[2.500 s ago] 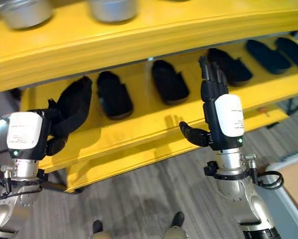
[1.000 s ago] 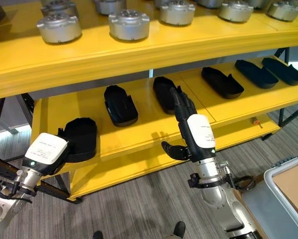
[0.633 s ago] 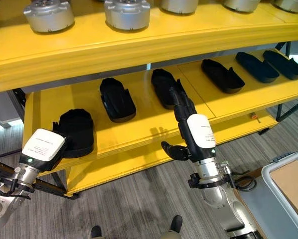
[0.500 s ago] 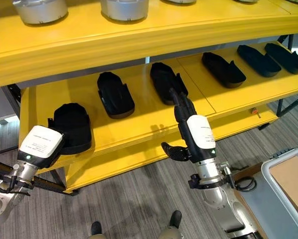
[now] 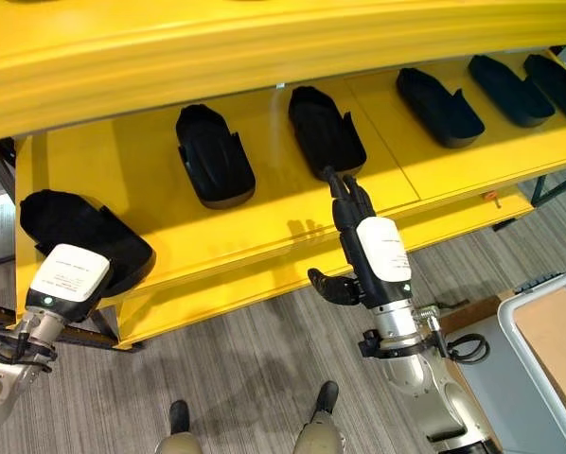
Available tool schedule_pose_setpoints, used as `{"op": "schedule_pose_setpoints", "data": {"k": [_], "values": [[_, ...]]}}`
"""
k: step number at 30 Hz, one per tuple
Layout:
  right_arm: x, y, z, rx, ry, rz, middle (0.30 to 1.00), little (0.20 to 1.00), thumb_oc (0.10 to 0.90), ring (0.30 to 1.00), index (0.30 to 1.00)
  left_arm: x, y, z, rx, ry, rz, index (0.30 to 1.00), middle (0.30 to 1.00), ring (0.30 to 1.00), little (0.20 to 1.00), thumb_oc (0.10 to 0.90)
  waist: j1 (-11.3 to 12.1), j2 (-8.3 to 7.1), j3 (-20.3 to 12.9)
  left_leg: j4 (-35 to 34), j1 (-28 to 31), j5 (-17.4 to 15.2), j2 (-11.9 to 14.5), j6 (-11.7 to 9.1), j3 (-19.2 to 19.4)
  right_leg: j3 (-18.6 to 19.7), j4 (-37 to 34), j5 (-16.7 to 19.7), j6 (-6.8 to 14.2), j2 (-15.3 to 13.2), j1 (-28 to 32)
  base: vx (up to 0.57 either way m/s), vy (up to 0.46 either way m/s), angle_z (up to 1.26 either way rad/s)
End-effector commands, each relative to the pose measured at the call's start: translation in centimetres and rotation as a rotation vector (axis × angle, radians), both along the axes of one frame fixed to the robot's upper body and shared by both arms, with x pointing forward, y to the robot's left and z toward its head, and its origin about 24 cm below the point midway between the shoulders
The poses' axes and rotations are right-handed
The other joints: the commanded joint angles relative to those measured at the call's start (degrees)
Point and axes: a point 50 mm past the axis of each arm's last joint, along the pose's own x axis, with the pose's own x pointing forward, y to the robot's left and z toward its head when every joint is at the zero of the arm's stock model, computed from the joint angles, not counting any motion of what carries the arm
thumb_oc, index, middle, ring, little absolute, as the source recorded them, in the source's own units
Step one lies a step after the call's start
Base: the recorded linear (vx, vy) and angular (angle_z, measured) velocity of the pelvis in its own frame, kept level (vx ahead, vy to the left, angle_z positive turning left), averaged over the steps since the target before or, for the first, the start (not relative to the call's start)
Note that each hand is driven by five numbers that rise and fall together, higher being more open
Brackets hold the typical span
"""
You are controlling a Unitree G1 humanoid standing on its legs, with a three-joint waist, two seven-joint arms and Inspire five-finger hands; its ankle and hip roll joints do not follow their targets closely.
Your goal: Move parts from the plastic box to the shelf.
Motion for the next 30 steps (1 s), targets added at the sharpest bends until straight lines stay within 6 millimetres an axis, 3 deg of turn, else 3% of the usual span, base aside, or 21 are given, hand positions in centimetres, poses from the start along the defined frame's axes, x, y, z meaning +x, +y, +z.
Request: {"op": "schedule_pose_setpoints", "data": {"k": [1,9,10,11,12,16,18,19,25,30], "values": [[-0.4,-0.1,5.5,0.018,-0.295,0.040,1.000,1.000,0.900,1.000,1.000,1.4,2.6,4.4,0.090,-0.147,0.082,0.300,0.300,0.300,0.300,0.400,0.27,-2.19,0.20,0.99,-0.74,-1.17,-2.77,5.90,2.50,-2.65,8.89,-8.59,0.12,-0.56,0.05,-0.02,0.021,-0.04],[-0.5,0.0,5.6,0.009,-0.321,0.039,1.000,1.000,0.900,1.000,1.000,2.1,3.2,5.6,0.154,-0.161,0.079,0.300,0.300,0.300,0.300,0.400,0.34,-2.86,1.63,1.94,-2.07,-1.58,-3.35,6.32,2.39,-2.73,8.87,-8.03,0.42,-1.14,-0.49,0.01,0.005,0.01],[-0.5,0.0,5.6,0.006,-0.320,0.041,1.000,1.000,0.900,1.000,1.000,2.2,3.2,5.8,0.167,-0.161,0.073,0.300,0.300,0.300,0.300,0.400,0.23,-2.74,1.47,1.80,-1.66,-2.37,-3.16,6.02,1.90,-1.86,8.86,-8.71,1.18,-0.87,-0.14,0.00,0.000,0.00],[-0.5,0.0,5.6,0.006,-0.321,0.040,1.000,1.000,0.900,1.000,1.000,2.2,3.1,5.8,0.167,-0.162,0.072,0.300,0.300,0.300,0.300,0.400,0.40,-2.90,1.75,2.01,-2.10,-1.65,-3.37,6.31,2.41,-2.71,8.84,-7.99,0.50,-1.17,-0.47,0.07,0.015,0.02],[-0.5,0.1,5.5,0.004,-0.324,0.044,1.000,1.000,0.900,1.000,1.000,2.3,3.3,6.3,0.198,-0.156,0.067,0.300,0.300,0.300,0.300,0.400,0.13,-2.84,1.57,1.84,-1.85,-2.44,-3.23,6.05,1.81,-1.74,8.69,-8.51,1.31,-0.92,-0.26,0.00,0.000,0.00],[-0.6,0.1,5.5,-0.002,-0.329,0.048,1.000,1.000,0.900,1.000,1.000,2.7,3.3,7.0,0.244,-0.153,0.047,0.300,0.300,0.300,0.300,0.400,0.26,-3.19,1.84,2.08,-2.55,-1.81,-3.55,6.46,2.29,-2.55,8.47,-7.58,0.73,-1.36,-0.78,-0.01,0.014,0.01],[-0.6,0.2,5.5,-0.008,-0.331,0.054,1.000,1.000,0.900,1.000,1.000,3.0,3.1,8.0,0.324,-0.129,0.004,0.300,0.300,0.300,0.300,0.400,-0.14,-3.29,1.79,2.14,-2.39,-2.75,-3.67,6.31,1.99,-1.46,8.20,-7.83,1.75,-1.23,-0.80,0.04,0.038,-0.02],[-0.6,0.2,5.5,-0.008,-0.332,0.052,1.000,1.000,0.900,1.000,1.000,3.0,3.1,8.0,0.324,-0.130,0.001,0.300,0.300,0.300,0.300,0.400,0.05,-3.49,2.04,2.35,-2.86,-2.02,-3.89,6.62,2.53,-2.32,8.18,-7.11,1.06,-1.55,-1.16,-0.06,0.039,-0.02],[-0.9,0.3,5.4,-0.016,-0.338,0.071,1.000,1.000,0.900,1.000,1.000,3.3,3.0,9.8,0.476,-0.081,-0.065,0.300,0.300,0.300,0.300,0.400,-0.54,-3.23,1.94,2.55,-2.64,-3.36,-4.36,6.67,2.41,-1.27,7.69,-6.93,2.44,-1.73,-1.02,0.03,0.032,-0.02],[-1.1,0.3,5.3,-0.025,-0.340,0.081,1.000,1.000,0.900,1.000,1.000,3.5,3.3,10.1,0.528,-0.048,-0.079,0.300,0.300,0.300,0.300,0.400,-0.64,-3.05,2.05,2.62,-3.01,-3.49,-4.85,6.82,2.43,-1.26,7.41,-6.62,2.60,-2.05,-1.14,0.00,0.006,0.00]]}}
